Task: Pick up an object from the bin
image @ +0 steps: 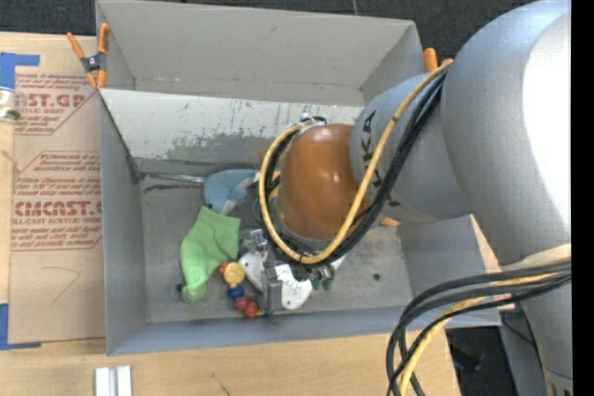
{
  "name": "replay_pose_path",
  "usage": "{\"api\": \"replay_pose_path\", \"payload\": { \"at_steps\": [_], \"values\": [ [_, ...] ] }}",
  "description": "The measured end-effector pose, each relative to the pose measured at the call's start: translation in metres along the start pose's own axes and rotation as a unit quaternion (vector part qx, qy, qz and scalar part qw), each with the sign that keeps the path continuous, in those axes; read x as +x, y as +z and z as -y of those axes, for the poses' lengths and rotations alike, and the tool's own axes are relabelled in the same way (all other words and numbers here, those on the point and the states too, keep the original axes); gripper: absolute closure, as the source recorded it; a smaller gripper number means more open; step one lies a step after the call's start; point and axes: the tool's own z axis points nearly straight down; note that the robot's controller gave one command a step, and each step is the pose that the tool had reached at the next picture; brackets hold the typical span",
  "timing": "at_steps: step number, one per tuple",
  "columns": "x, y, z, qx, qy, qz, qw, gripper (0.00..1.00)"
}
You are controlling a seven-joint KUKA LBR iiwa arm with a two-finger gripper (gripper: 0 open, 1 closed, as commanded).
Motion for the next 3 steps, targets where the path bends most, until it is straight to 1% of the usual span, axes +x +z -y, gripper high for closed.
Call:
{"api": "replay_pose_path", "payload": {
  "at_steps": [1, 2, 3],
  "values": [
    [0.000, 0.000, 0.000, 0.000, 0.000, 0.0000, 1.0000, 1.00],
    [0.000, -0.001, -0.020, 0.002, -0.019, 0.0059, 0.9998, 1.00],
    [0.000, 0.000, -0.020, 0.002, -0.019, 0.0056, 0.9998, 1.00]
  ]
}}
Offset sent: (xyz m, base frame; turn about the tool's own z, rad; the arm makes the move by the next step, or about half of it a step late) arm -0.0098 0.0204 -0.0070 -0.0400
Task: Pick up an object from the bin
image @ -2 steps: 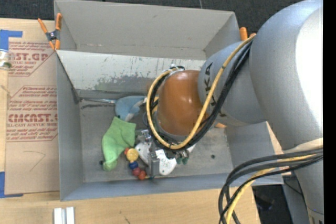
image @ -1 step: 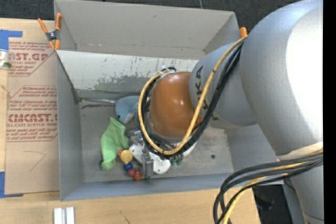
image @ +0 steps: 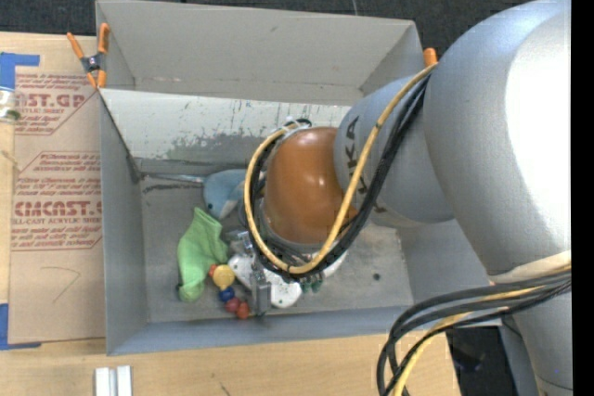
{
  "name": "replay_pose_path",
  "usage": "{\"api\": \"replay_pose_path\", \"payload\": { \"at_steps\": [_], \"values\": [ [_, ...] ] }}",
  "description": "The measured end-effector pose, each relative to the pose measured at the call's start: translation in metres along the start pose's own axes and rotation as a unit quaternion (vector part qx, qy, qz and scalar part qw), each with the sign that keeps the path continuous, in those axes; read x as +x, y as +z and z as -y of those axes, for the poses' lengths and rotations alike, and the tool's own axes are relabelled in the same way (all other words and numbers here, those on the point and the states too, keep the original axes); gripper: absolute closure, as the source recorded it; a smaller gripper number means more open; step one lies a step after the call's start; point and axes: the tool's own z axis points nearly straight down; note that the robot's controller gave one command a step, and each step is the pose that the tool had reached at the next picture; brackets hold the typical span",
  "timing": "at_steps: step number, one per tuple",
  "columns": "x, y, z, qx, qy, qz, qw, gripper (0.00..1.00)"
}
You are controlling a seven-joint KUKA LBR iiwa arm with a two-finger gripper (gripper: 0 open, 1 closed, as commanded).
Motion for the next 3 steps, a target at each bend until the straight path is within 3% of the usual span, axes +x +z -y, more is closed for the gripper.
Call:
{"api": "replay_pose_path", "payload": {
  "at_steps": [3],
  "values": [
    [0.0012, 0.0003, -0.0007, -0.001, 0.000, -0.0022, 1.0000, 1.00]
  ]
}}
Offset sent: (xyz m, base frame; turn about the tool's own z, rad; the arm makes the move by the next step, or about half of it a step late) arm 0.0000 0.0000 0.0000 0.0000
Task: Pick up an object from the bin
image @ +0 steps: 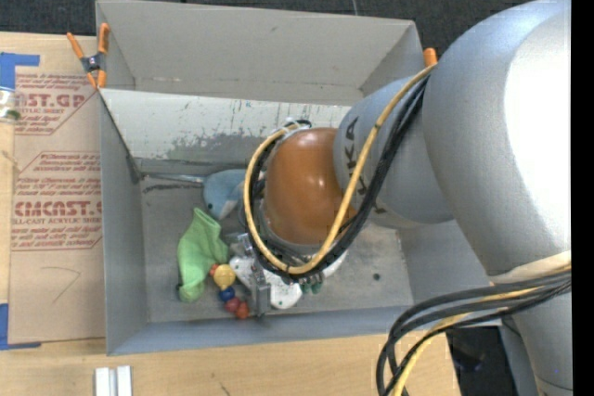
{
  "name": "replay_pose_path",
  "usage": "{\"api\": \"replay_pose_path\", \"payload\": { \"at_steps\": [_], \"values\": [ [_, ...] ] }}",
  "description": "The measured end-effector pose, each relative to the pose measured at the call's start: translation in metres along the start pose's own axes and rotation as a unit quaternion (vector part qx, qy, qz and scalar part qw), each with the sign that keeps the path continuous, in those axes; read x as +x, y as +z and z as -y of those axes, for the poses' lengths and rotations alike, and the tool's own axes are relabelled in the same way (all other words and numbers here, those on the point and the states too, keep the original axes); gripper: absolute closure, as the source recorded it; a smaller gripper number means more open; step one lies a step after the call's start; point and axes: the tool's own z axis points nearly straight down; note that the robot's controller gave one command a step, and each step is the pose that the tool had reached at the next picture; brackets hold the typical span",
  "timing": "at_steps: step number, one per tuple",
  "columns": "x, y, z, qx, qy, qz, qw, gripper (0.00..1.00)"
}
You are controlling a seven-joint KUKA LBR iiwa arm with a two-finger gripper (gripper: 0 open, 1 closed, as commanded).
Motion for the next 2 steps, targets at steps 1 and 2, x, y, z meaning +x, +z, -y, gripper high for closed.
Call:
{"api": "replay_pose_path", "payload": {
  "at_steps": [1, 2],
  "values": [
    [0.0006, 0.0003, -0.0003, 0.000, 0.000, -0.0011, 1.0000, 1.00],
    [0.0017, 0.0010, -0.0006, 0.000, 0.000, -0.0031, 1.0000, 1.00]
  ]
}}
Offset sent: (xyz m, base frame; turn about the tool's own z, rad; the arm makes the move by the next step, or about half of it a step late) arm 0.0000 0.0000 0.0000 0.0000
